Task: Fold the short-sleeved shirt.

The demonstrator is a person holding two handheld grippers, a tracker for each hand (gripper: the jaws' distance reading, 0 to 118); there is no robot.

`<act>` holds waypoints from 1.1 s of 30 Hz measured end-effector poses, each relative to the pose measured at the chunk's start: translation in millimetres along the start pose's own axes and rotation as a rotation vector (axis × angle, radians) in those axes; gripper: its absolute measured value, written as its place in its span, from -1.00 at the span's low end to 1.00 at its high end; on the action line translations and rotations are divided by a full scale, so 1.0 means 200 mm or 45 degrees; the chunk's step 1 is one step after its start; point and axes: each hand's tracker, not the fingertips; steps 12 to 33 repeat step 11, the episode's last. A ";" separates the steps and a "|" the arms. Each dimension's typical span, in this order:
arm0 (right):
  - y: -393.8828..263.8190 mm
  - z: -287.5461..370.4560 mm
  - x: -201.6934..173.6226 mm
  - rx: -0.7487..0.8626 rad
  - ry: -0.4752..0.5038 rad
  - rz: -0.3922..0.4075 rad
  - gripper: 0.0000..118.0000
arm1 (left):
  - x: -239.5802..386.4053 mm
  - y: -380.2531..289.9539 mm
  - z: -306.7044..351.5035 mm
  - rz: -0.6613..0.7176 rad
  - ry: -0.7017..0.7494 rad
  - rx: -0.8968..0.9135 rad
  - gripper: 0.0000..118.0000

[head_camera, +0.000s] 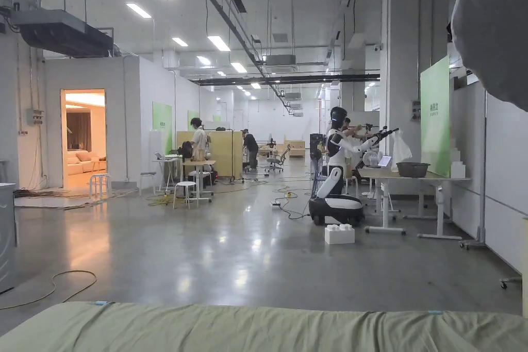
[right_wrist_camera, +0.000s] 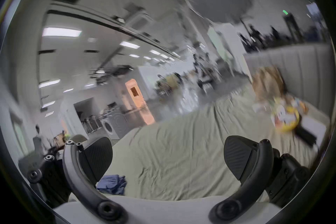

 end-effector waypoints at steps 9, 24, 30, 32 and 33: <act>-0.03 0.04 -0.10 0.077 -0.291 0.400 1.00 | 0.01 0.01 0.04 -0.013 0.004 0.078 1.00; -0.03 0.04 -0.07 0.064 -0.215 0.316 1.00 | 0.03 0.01 0.03 -0.035 0.028 0.096 1.00; -0.03 0.04 -0.07 0.064 -0.215 0.316 1.00 | 0.03 0.01 0.03 -0.035 0.028 0.096 1.00; -0.03 0.04 -0.07 0.064 -0.215 0.316 1.00 | 0.03 0.01 0.03 -0.035 0.028 0.096 1.00; -0.03 0.04 -0.07 0.064 -0.215 0.316 1.00 | 0.03 0.01 0.03 -0.035 0.028 0.096 1.00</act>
